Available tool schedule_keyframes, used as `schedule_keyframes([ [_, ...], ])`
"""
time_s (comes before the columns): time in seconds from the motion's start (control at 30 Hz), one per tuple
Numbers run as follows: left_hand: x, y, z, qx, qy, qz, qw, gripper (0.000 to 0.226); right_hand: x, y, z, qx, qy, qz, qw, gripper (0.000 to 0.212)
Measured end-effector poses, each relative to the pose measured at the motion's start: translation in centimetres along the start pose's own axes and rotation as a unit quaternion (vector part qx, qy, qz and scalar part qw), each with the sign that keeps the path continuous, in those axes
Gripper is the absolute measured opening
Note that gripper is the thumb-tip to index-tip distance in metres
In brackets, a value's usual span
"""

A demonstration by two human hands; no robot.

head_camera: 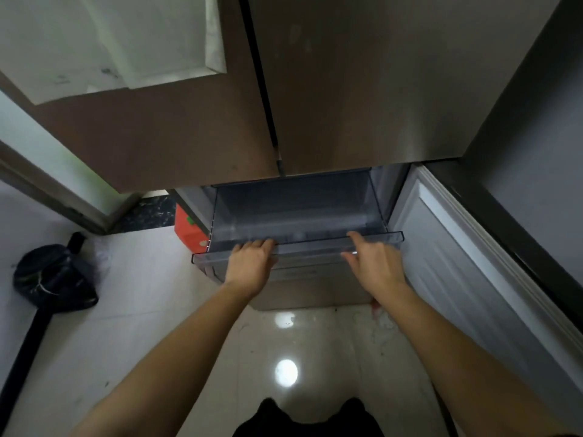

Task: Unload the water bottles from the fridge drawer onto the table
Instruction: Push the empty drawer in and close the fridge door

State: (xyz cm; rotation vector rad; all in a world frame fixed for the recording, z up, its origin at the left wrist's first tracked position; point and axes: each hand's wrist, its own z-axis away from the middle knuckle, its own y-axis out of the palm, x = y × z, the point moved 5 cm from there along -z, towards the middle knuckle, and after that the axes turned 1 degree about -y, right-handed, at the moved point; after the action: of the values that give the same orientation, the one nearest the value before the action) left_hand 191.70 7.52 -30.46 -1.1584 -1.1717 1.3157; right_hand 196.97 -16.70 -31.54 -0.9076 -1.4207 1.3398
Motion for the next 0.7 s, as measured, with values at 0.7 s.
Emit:
schedule_keyframes([
  [0.7, 2.4, 5.7, -1.7, 0.004, 0.046, -0.006, 0.999, 0.039, 3.7, 6.6, -3.4, 0.075, -0.001, -0.055, 0.996, 0.087],
])
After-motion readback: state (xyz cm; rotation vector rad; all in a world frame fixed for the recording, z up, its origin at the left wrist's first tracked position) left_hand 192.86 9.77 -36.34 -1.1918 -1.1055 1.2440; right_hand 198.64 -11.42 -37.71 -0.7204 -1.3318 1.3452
